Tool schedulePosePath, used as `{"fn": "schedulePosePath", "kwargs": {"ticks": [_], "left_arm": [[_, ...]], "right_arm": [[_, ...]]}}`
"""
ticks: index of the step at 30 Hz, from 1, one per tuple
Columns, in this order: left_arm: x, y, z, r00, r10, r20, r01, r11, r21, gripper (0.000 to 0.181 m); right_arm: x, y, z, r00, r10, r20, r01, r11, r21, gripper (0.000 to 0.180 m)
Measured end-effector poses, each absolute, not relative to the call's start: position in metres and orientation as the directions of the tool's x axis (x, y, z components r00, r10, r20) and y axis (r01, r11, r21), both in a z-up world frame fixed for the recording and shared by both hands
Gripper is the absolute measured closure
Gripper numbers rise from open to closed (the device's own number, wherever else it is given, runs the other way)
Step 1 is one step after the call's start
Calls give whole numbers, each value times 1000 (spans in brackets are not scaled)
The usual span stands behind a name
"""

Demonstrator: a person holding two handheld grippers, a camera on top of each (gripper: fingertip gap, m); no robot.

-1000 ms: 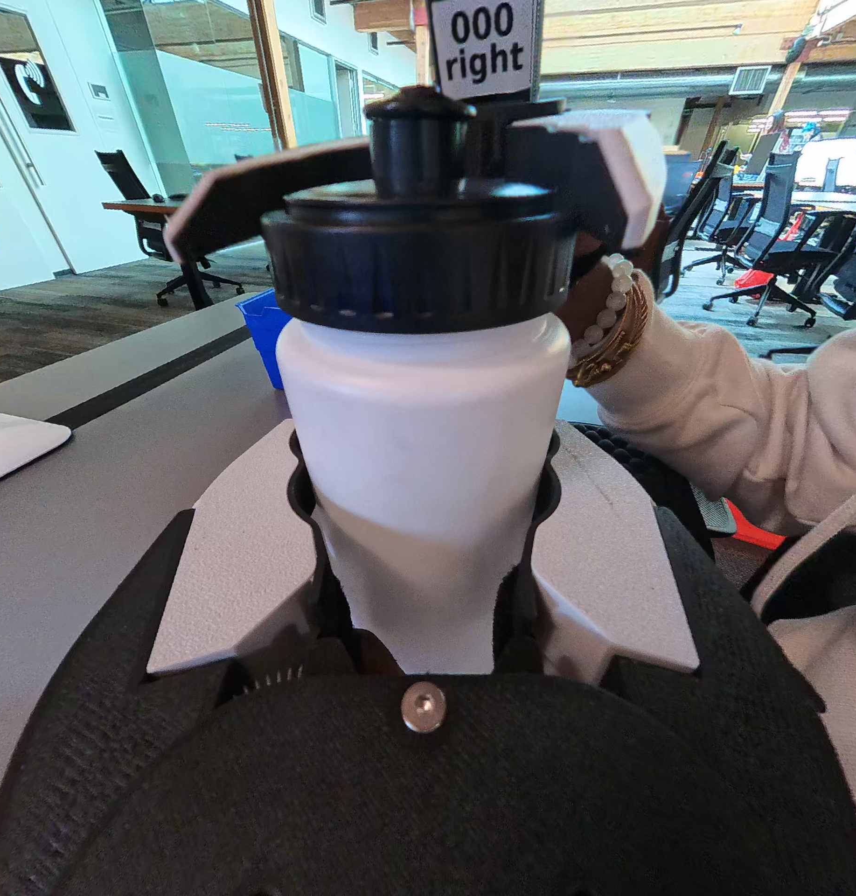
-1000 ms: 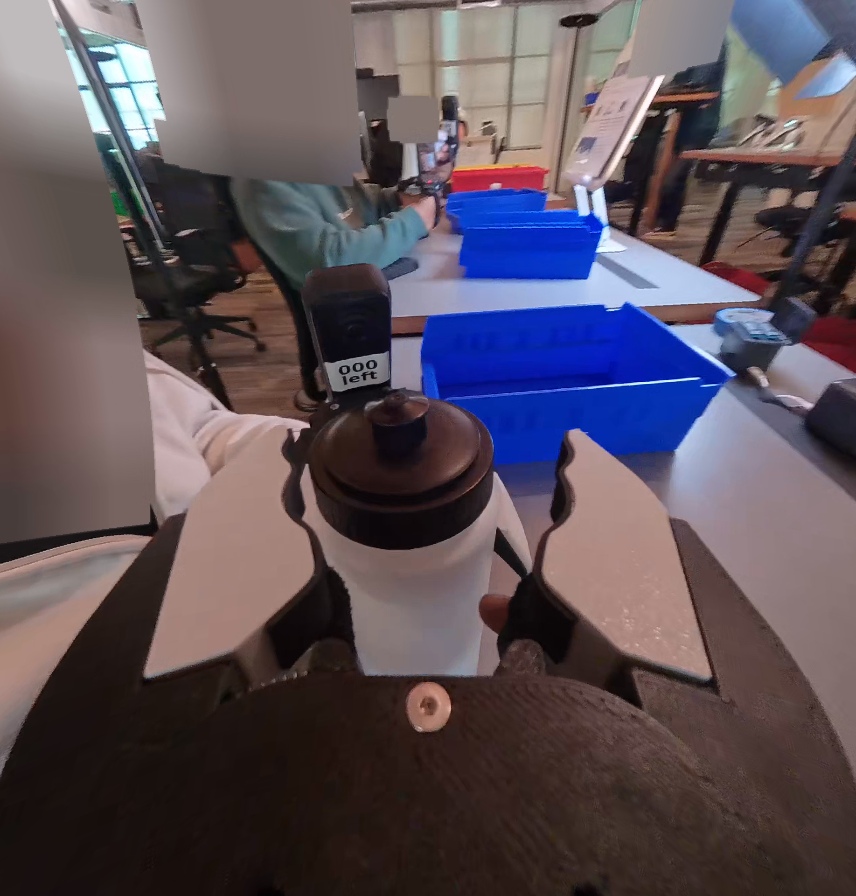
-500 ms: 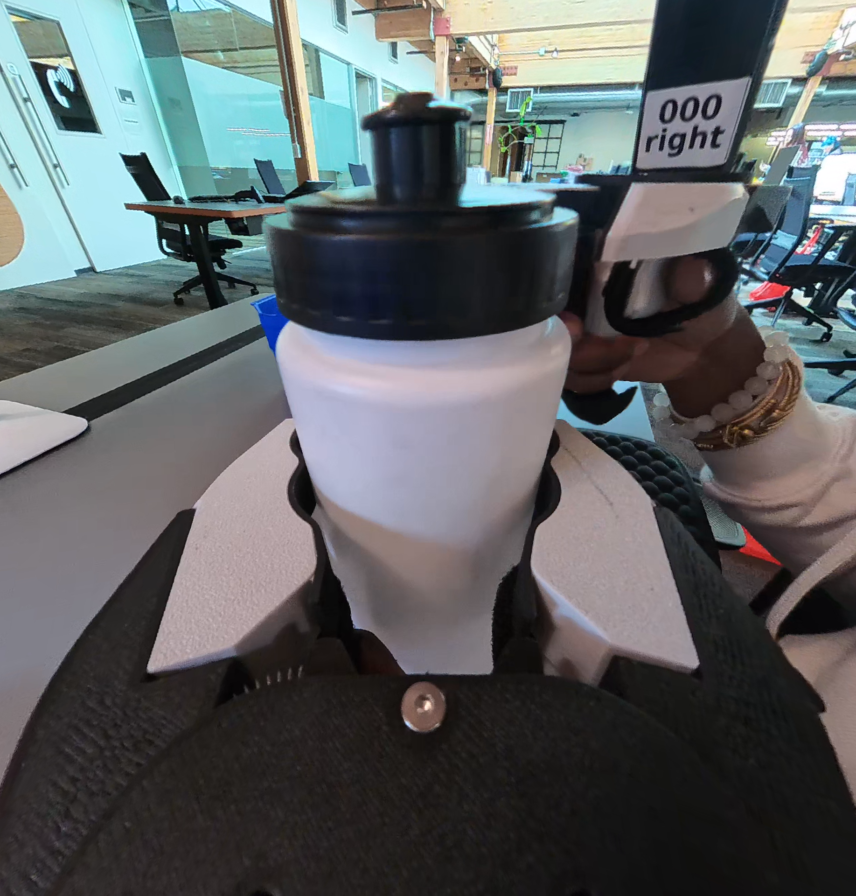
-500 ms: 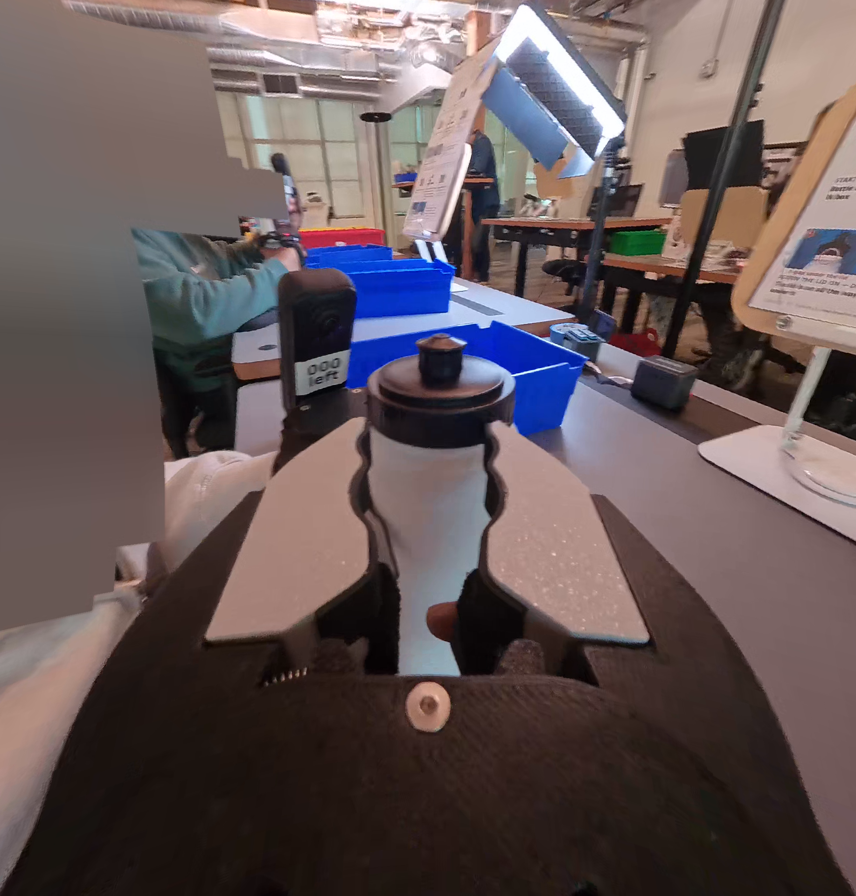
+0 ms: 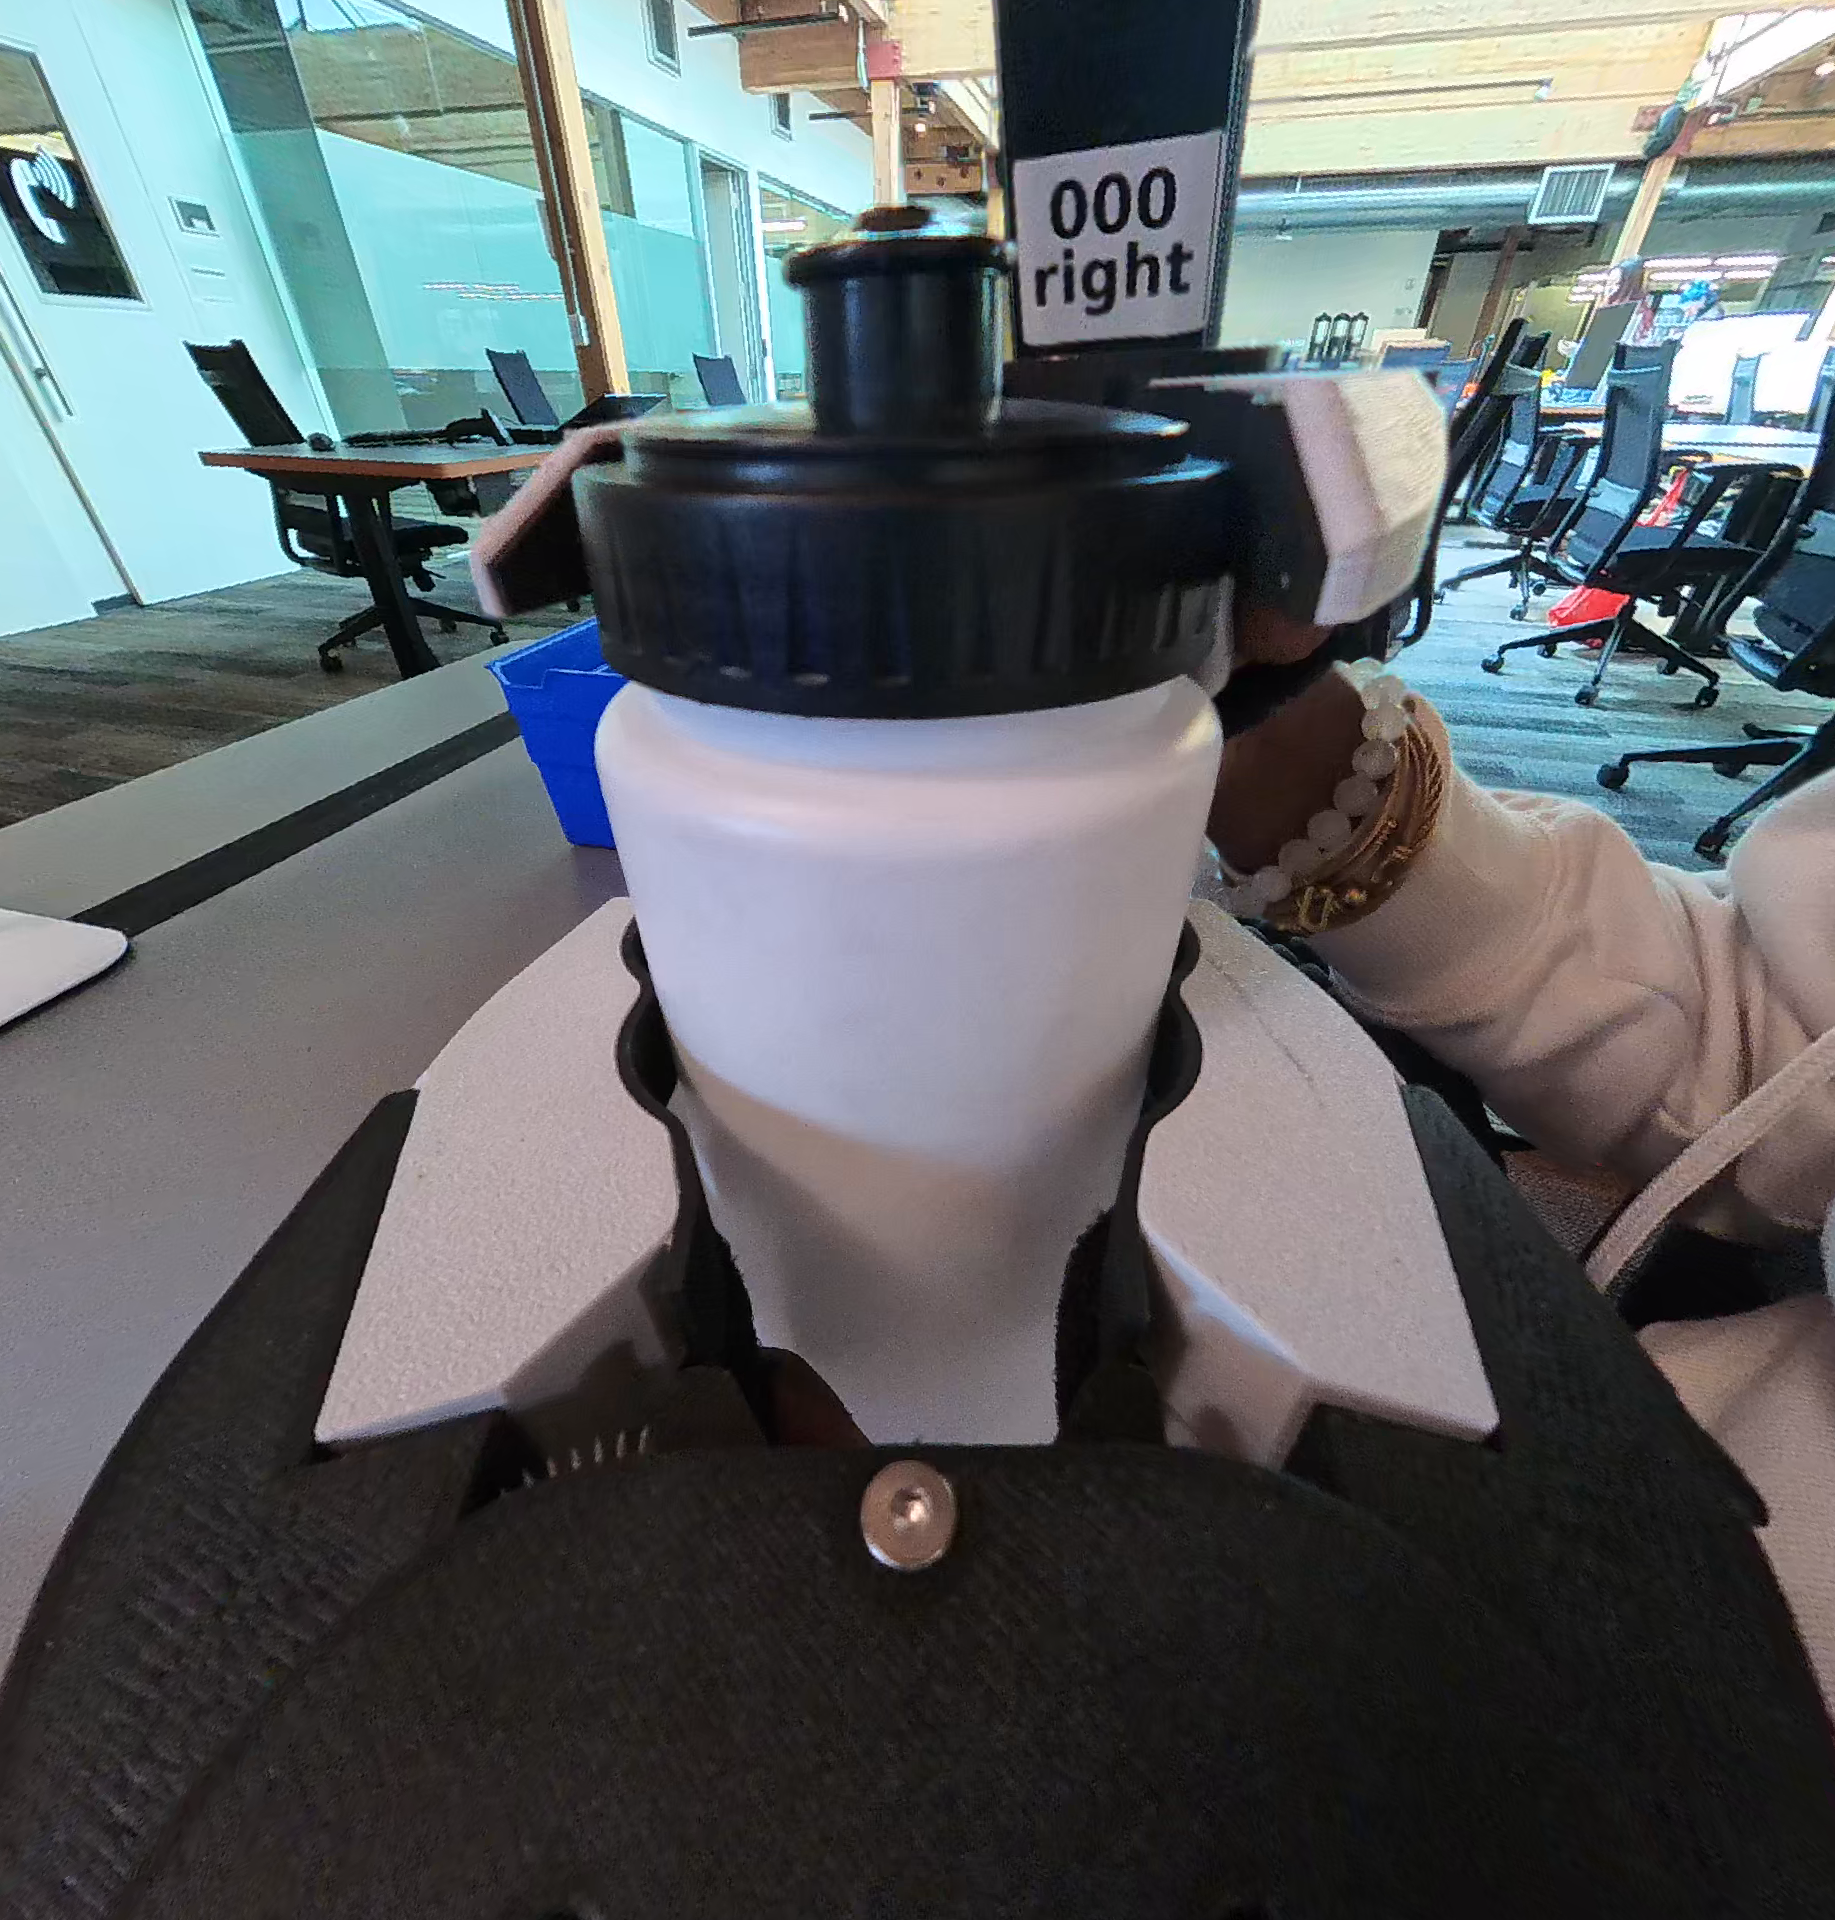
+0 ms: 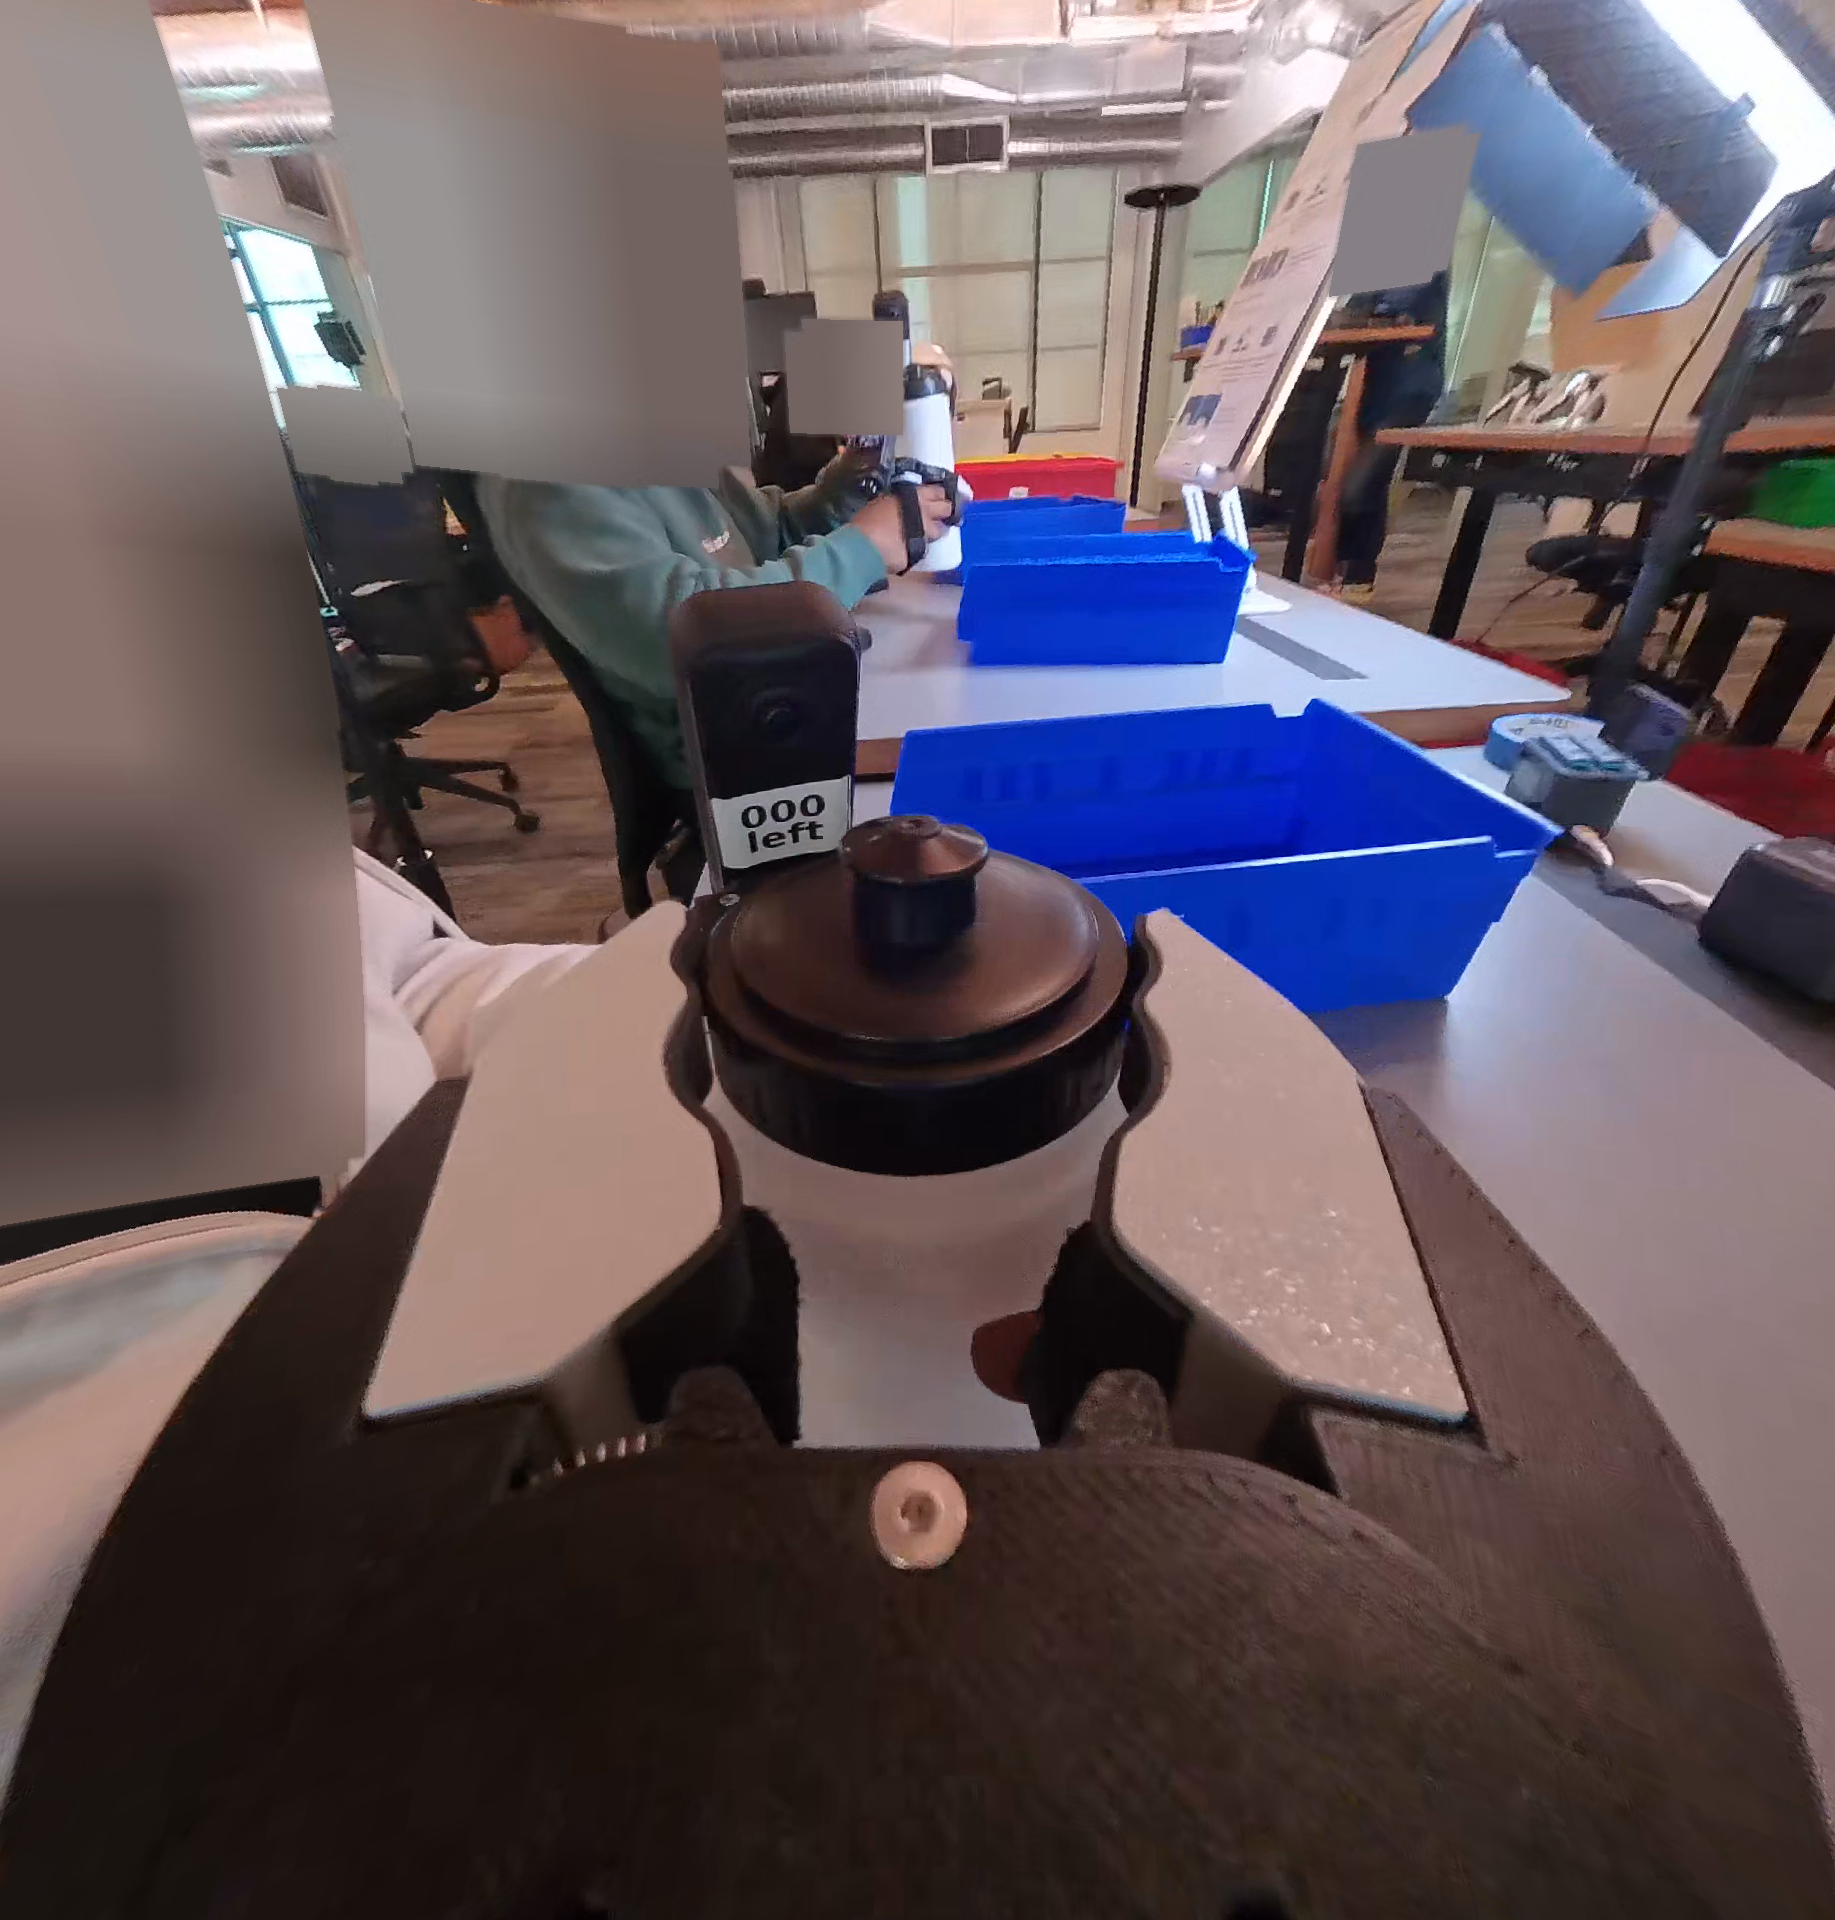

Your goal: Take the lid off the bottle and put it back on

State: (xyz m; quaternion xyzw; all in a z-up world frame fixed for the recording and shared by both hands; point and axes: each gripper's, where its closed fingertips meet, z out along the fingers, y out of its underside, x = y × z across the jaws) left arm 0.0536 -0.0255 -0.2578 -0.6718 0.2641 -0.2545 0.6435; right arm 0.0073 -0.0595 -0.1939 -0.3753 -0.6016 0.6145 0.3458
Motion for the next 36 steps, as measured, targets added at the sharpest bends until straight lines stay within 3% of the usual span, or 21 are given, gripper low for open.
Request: {"fn": "schedulePosePath", "kwargs": {"ticks": [3,9,11,13,16,19,20,25,31,32,34,36], "left_arm": [[54,-25,-258,742,-670,-3,-32,-30,-999,89],[54,-23,-258,757,-654,-5,-31,-29,-999,89],[53,-23,-258,755,-655,0,-27,-31,-999,89],[53,-24,-257,743,-669,13,-12,-33,-999,89],[54,-28,-257,712,-701,25,2,-34,-999,89],[62,-36,-258,651,-758,45,13,-49,-999,90],[64,-38,-258,636,-770,48,17,-48,-999,90],[75,-47,-258,577,-816,29,0,-35,-999,90],[83,-54,-258,526,-850,33,2,-37,-999,91],[82,-54,-258,527,-849,43,10,-45,-999,91],[79,-53,-257,527,-848,60,27,-54,-998,91],[79,-53,-257,525,-849,61,27,-55,-998,91]], "right_arm": [[8,-58,-193,-399,916,-38,-3,-42,-999,103],[6,-43,-195,129,991,-27,0,-27,-1000,103],[6,-42,-196,180,984,4,-6,5,-1000,102],[4,-45,-196,83,996,13,-5,14,-1000,101],[11,-65,-194,-264,951,-160,24,-159,-987,79],[19,-59,-181,-404,885,-234,-9,-259,-966,100],[19,-59,-181,-420,882,-214,-21,-245,-969,112],[28,-69,-181,-452,888,-87,-65,-129,-989,113],[31,-75,-180,-494,868,-45,-69,-91,-993,100],[34,-80,-181,-533,845,-42,-63,-89,-994,86],[40,-89,-186,-601,797,-60,-29,-98,-995,75],[36,-86,-194,-576,815,-60,-1,-75,-997,83]]}}
